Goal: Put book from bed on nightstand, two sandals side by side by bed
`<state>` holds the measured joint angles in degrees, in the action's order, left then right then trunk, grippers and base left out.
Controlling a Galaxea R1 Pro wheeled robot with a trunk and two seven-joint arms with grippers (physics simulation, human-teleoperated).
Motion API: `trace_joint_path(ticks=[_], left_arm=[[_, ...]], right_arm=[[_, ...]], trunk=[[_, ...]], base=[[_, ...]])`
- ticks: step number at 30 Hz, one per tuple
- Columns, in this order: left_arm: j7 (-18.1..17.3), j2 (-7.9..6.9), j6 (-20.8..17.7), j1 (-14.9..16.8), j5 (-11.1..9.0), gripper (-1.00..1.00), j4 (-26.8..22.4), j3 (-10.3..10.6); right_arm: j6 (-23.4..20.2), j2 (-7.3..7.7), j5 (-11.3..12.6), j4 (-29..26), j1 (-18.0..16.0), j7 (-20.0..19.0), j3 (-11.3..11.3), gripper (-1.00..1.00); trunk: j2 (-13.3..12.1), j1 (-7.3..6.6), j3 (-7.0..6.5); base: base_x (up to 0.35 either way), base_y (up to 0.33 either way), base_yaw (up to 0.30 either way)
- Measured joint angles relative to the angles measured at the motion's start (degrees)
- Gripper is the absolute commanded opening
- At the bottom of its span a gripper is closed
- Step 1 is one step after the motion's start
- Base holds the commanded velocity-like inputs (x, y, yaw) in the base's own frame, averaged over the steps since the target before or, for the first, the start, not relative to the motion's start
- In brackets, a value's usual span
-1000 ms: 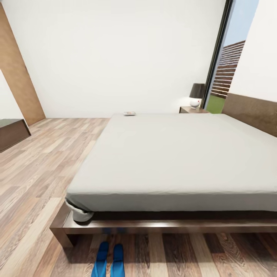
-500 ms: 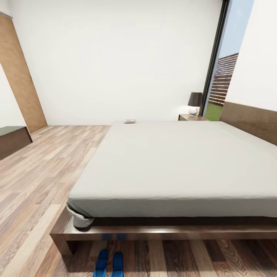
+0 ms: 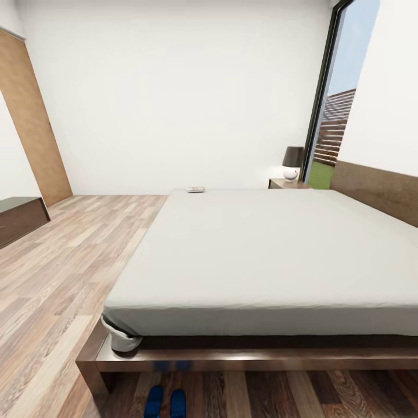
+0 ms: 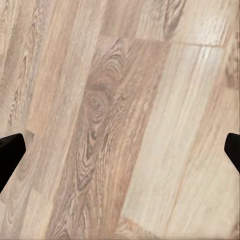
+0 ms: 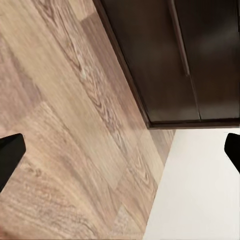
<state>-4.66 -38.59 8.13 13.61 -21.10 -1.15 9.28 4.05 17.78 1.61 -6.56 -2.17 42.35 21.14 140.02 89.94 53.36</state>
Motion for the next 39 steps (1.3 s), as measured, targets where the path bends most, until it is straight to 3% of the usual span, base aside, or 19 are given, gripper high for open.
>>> trace_joint_path(ticks=[9,19,30,39], left_arm=[[-0.42,2.0,0.96,-0.39,-0.63,1.0,-0.01,0.01],[-0.38,2.88,2.73,-0.48,-0.69,1.0,0.0,0.01],[-0.02,5.67,5.35,-1.72,-0.68,1.0,0.0,0.04],[0.06,6.28,6.66,-2.63,-0.69,1.0,0.03,0.03]], right_arm=[[0.87,0.68,0.55,-1.89,0.01,-8.05,0.6,1.0],[3.03,1.57,0.83,-2.34,0.01,-13.89,0.94,1.0],[4.13,1.38,0.84,-2.2,0.01,-15.42,0.92,1.0],[4.59,1.14,0.8,-1.82,0.01,-15.66,0.72,1.0]], trunk=[[-3.61,-1.98,-1.62],[-7.62,-4.17,-3.41],[-12.03,-6.59,-5.39],[-15.64,-8.57,-7.0]], base=[[0.0,0.0,0.0],[0.0,0.0,0.0],[0.0,0.0,0.0],[0.0,0.0,0.0]])
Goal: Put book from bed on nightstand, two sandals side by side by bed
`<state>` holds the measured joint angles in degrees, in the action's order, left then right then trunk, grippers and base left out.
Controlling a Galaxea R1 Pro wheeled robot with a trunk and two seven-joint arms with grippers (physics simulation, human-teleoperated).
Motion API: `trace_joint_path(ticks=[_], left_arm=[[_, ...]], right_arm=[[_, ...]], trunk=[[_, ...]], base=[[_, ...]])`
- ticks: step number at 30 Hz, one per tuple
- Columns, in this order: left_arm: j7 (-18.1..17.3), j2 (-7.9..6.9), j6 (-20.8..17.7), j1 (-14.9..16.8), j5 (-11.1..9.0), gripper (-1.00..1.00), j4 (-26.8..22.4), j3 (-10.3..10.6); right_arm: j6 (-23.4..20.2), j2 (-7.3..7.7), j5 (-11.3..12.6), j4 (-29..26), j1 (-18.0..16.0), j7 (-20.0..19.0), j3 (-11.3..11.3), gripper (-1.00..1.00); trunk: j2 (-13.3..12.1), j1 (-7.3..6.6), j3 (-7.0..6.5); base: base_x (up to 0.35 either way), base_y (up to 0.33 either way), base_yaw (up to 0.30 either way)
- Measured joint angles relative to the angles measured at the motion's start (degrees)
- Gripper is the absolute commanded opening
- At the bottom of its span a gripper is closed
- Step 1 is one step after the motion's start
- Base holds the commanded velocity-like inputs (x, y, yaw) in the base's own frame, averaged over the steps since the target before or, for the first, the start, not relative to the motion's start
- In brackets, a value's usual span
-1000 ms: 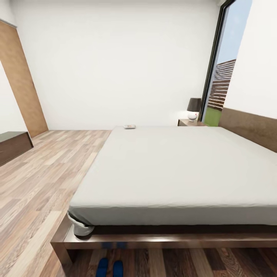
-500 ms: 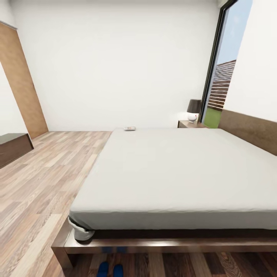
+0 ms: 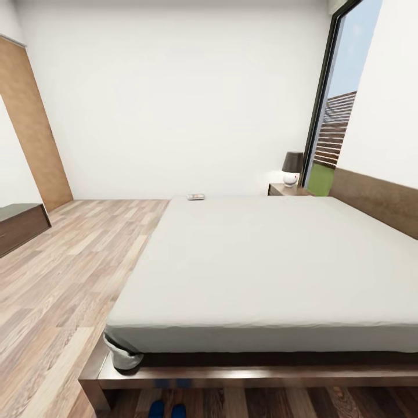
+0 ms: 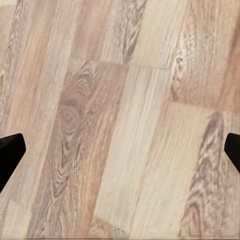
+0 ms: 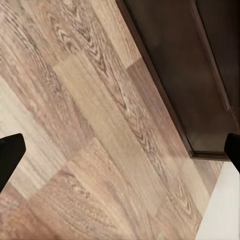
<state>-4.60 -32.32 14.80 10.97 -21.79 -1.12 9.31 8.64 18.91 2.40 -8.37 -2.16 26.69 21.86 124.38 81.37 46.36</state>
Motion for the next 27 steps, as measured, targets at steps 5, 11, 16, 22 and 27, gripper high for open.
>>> trace_joint_path(ticks=[5,11,16,22,27], left_arm=[[0.03,0.13,0.65,-1.43,-0.06,1.0,-0.08,-0.01],[0.04,0.61,1.32,-2.32,-0.08,1.0,-0.1,-0.04],[0.05,1.62,1.82,-2.61,-0.08,1.0,-0.09,-0.02],[0.05,2.67,2.44,-3.08,-0.03,1.0,-0.06,0.02],[0.04,3.54,2.66,-4.15,-0.07,1.0,-0.08,0.02]], right_arm=[[0.08,-0.22,-0.05,0.16,0.0,-0.05,-0.15,1.0],[0.12,-0.88,-0.35,0.2,0.0,-0.22,-0.29,1.0],[0.17,-1.4,-0.49,0.23,0.0,-0.81,-0.39,1.0],[0.23,-1.92,-0.59,0.22,0.0,-2.16,-0.48,1.0],[0.25,-2.18,-0.64,0.22,0.0,-2.79,-0.54,1.0]], trunk=[[-2.01,-1.1,-0.9],[-4.41,-2.42,-1.97],[-6.42,-3.52,-2.87],[-8.82,-4.83,-3.95],[-10.83,-5.93,-4.85]], base=[[0.0,0.0,0.0],[0.0,0.0,0.0],[0.0,0.0,0.0],[0.0,0.0,0.0],[0.0,0.0,0.0]])
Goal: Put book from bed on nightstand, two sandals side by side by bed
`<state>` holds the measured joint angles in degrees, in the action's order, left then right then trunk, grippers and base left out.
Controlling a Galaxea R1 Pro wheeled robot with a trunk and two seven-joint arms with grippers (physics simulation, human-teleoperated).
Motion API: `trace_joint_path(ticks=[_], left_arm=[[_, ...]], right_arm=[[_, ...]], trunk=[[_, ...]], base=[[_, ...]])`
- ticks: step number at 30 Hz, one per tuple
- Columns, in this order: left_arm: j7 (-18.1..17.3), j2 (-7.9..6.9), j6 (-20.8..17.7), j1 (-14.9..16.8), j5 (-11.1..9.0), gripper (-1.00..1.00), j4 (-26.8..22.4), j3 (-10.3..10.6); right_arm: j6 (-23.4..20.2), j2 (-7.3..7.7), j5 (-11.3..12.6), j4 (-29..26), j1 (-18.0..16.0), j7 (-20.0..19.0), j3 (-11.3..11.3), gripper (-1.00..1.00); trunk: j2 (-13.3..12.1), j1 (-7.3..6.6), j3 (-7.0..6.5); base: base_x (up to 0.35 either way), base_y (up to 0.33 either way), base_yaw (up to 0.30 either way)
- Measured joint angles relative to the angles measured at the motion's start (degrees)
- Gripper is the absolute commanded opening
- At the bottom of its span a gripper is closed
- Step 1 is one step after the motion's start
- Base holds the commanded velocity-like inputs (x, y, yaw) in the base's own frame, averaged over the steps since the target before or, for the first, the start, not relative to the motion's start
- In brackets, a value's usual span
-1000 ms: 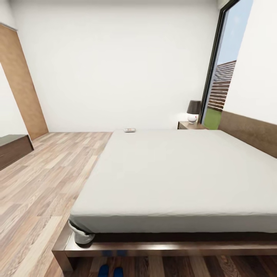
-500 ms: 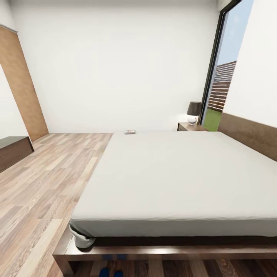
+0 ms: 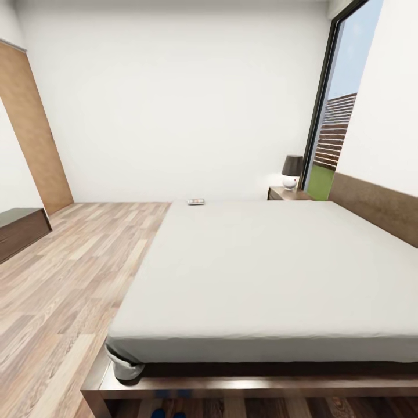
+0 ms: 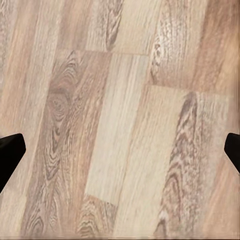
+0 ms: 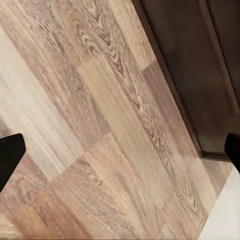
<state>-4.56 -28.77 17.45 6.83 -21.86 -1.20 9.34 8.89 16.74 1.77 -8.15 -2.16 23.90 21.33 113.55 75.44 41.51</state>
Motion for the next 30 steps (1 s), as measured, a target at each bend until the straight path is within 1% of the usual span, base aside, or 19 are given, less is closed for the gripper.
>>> trace_joint_path(ticks=[17,20,23,24,29,30], left_arm=[[-0.02,1.49,0.65,-0.98,0.05,1.0,-0.02,0.0],[-0.01,1.65,0.7,-1.01,0.05,1.0,-0.02,0.02],[-0.01,2.24,0.76,-1.05,0.13,1.0,-0.02,0.11],[-0.01,2.25,0.76,-1.05,0.13,1.0,-0.02,0.09],[0.0,3.77,0.8,-1.06,0.2,1.0,-0.02,0.17],[0.0,3.79,0.8,-1.06,0.19,1.0,-0.02,0.14]], right_arm=[[0.01,-1.32,-0.16,0.0,0.0,-0.49,-0.36,1.0],[0.02,-1.51,-0.17,0.0,0.0,-0.52,-0.72,1.0],[0.02,-1.73,-0.14,0.02,0.0,-0.54,-1.69,1.0],[0.02,-1.73,-0.14,0.02,0.0,-0.54,-1.7,1.0],[0.02,-2.07,-0.12,0.06,0.0,-0.55,-2.99,1.0],[0.02,-2.07,-0.12,0.06,0.0,-0.55,-2.99,1.0]], trunk=[[-6.82,-3.73,-3.05],[-8.02,-4.39,-3.59],[-9.23,-5.05,-4.13],[-9.63,-5.27,-4.31],[-11.63,-6.37,-5.21],[-12.03,-6.59,-5.39]], base=[[0.0,0.0,0.0],[0.0,0.0,0.0],[0.0,0.0,0.0],[0.0,0.0,0.0],[0.0,0.0,0.0],[0.0,0.0,0.0]])
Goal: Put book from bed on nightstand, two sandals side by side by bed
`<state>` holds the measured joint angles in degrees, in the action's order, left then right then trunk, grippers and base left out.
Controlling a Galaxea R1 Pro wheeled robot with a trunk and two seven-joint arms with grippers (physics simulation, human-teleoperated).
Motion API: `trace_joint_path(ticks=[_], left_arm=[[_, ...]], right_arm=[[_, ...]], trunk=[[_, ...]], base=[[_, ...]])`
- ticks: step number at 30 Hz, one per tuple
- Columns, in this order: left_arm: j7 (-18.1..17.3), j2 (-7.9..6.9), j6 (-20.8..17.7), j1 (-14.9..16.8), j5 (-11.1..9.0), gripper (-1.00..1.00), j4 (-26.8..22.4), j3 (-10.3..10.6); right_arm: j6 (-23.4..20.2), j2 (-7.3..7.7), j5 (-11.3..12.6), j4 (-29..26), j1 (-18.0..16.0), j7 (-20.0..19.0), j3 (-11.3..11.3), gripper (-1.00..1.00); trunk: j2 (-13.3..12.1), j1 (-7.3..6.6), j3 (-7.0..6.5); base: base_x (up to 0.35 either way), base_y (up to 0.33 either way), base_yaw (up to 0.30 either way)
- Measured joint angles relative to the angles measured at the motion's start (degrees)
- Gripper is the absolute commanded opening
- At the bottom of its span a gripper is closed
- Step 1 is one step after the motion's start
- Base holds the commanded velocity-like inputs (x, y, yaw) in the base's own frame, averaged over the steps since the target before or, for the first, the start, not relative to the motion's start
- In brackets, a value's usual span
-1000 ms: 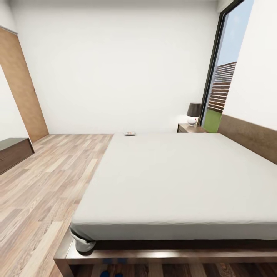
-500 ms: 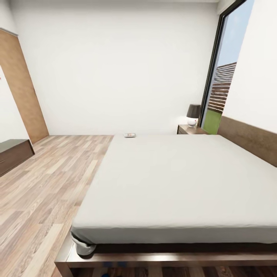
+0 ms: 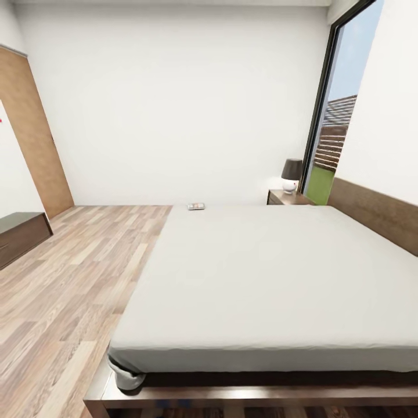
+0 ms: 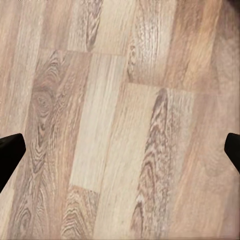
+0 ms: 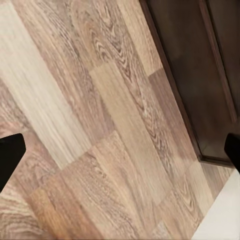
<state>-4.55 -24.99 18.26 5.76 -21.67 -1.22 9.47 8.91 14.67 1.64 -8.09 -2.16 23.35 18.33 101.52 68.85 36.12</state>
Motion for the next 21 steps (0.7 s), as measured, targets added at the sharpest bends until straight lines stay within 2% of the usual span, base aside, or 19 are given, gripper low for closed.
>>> trace_joint_path(ticks=[16,21], left_arm=[[0.01,2.87,0.02,-0.05,0.04,1.0,-0.03,0.11],[0.01,3.82,0.03,-0.06,0.04,1.0,-0.08,0.14]], right_arm=[[0.0,-0.95,-0.03,0.01,0.0,-0.07,-1.12,1.0],[-0.02,-1.62,-0.05,0.02,0.0,-0.06,-2.45,1.0]], trunk=[[-6.42,-3.52,-2.87],[-8.42,-4.61,-3.77]], base=[[0.0,0.0,0.0],[0.0,0.0,0.0]])
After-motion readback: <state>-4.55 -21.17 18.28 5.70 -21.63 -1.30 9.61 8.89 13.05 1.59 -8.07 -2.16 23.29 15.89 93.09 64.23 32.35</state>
